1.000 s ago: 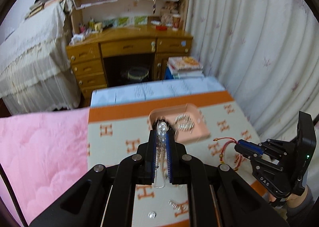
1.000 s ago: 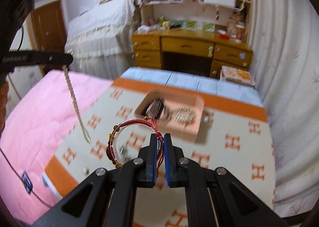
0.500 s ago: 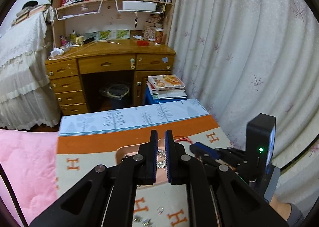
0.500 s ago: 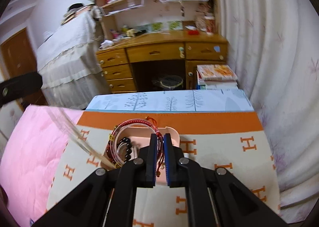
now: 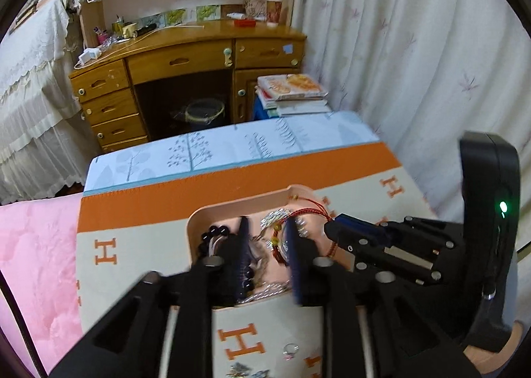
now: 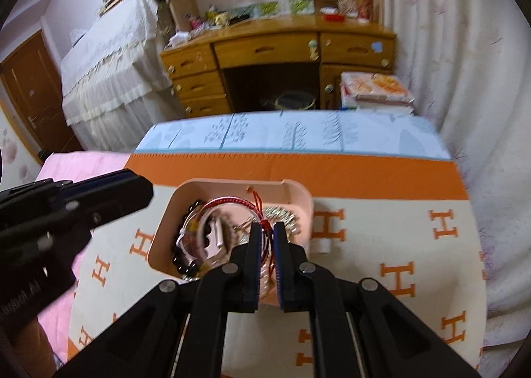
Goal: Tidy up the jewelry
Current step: 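Carry the necklace and red bracelet into the pink box while both tools open, then withdraw both tools and move the right tool toward the pearl safety pin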
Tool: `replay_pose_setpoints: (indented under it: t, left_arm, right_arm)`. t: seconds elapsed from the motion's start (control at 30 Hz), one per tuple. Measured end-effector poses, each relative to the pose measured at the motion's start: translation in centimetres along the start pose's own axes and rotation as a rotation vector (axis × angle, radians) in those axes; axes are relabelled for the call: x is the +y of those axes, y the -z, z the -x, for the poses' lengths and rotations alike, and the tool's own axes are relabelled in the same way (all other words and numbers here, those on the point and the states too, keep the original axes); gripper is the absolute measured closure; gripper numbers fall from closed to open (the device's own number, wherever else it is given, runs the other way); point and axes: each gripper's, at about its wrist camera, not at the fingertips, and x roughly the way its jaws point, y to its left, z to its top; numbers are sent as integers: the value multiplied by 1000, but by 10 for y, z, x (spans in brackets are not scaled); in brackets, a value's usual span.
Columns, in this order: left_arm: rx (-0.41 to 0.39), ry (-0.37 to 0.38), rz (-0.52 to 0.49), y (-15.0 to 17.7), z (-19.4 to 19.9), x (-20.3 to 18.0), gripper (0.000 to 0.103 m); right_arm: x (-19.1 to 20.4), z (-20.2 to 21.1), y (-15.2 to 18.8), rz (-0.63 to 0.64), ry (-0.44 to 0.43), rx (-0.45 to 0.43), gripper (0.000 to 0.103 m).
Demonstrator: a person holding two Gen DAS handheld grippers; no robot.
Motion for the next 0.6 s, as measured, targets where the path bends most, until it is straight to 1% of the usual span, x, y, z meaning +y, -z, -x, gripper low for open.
replay_pose_setpoints:
  t: [0.03,0.07,0.1,0.17,0.3,0.43,0.6]
  left_arm:
    - [4,-10,-2,3,-1,2,50]
    - [4,-25,1,7,-1,5,40]
    - [-5,-41,6,10,1,7,27]
    - [-22,-54,10,16,7,13,26]
    - [-5,-48,18,27,15,21,25]
    - [-6,-63,19,38,25,25,25]
    - [-13,-69,22,56,43,31,25]
  right_arm:
    - [2,-6,0,8,-11,26,95]
    - [4,-10,1,13,-17,41,95]
    - [5,-15,3,16,-18,57,95]
    - [7,-22,7,18,-10,78,95]
    - [6,-25,17,6,-16,110,95]
    - [7,-15,28,13,-11,113,95]
    - [10,8,45,26,-16,97,95]
